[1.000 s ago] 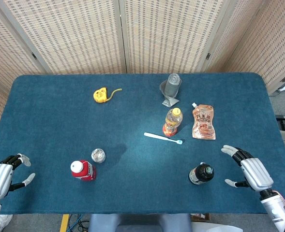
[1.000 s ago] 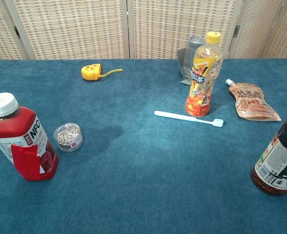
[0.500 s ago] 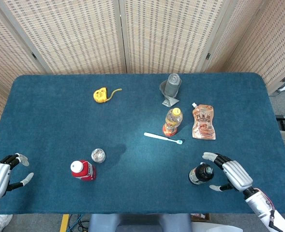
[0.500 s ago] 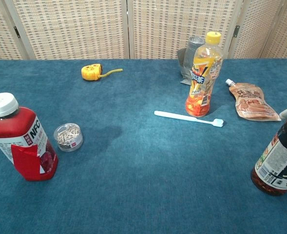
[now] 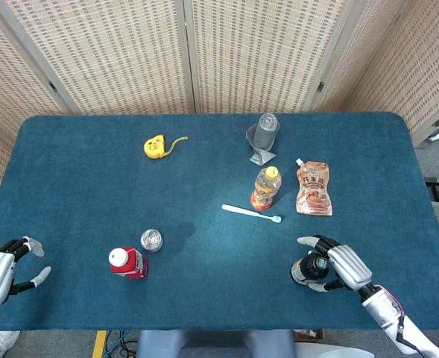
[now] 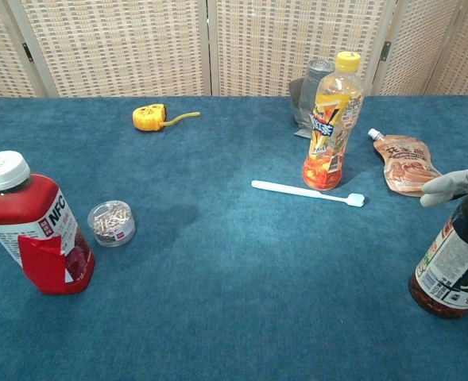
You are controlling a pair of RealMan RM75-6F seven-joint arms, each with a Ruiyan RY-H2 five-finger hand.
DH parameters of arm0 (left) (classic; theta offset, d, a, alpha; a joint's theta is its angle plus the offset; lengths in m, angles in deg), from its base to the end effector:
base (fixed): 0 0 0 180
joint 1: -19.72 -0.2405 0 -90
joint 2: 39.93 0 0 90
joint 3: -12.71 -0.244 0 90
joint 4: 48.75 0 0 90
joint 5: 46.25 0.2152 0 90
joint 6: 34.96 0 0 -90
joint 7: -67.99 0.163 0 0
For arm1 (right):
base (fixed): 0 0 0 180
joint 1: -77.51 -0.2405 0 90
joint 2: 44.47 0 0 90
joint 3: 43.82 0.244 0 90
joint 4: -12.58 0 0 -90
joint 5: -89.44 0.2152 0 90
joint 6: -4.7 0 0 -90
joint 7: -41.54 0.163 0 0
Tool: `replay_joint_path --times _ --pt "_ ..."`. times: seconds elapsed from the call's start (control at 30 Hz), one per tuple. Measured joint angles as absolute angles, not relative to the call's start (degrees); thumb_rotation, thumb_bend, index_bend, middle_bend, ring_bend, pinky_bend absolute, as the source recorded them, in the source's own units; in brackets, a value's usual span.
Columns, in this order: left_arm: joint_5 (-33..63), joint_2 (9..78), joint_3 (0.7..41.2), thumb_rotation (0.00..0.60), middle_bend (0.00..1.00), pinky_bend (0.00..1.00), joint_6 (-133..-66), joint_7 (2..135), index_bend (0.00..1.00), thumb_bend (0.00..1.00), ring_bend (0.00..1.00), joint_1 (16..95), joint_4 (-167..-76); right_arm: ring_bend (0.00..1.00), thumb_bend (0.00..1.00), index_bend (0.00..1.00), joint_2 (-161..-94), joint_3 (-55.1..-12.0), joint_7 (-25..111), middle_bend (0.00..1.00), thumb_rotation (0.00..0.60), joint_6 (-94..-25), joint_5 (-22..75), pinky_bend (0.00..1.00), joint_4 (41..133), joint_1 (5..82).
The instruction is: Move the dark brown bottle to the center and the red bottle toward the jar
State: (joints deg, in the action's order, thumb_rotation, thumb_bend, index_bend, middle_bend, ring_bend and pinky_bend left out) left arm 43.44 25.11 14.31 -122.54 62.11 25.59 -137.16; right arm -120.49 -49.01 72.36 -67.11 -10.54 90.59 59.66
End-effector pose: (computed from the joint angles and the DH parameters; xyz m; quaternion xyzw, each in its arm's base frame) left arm -0.3004 0.2008 0.1494 -0.6022 -0.3774 -0.4260 0.5599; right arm -0.2771 -0.2235 0.0361 0.6667 -0.5218 0.4377 0.3027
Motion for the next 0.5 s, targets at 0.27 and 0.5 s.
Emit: replay_joint_path --times 0.27,0.5 --pt "43.12 24.85 14.44 0.600 0.42 0.59 -122.49 61.93 0.51 0.20 0.39 25.51 -137.30 0.50 0.00 0.50 -123.70 -48.43 75.10 0.56 0.600 -68.81 -9.54 0.54 86.96 59.25" --pt "43.00 24.84 14.48 0.600 0.42 0.59 -122.25 61.88 0.51 0.20 0.39 25.57 -137.30 0.54 0.00 0.54 -124.58 -47.57 75.00 0.59 0.600 -68.88 -8.77 0.58 87.04 58.22"
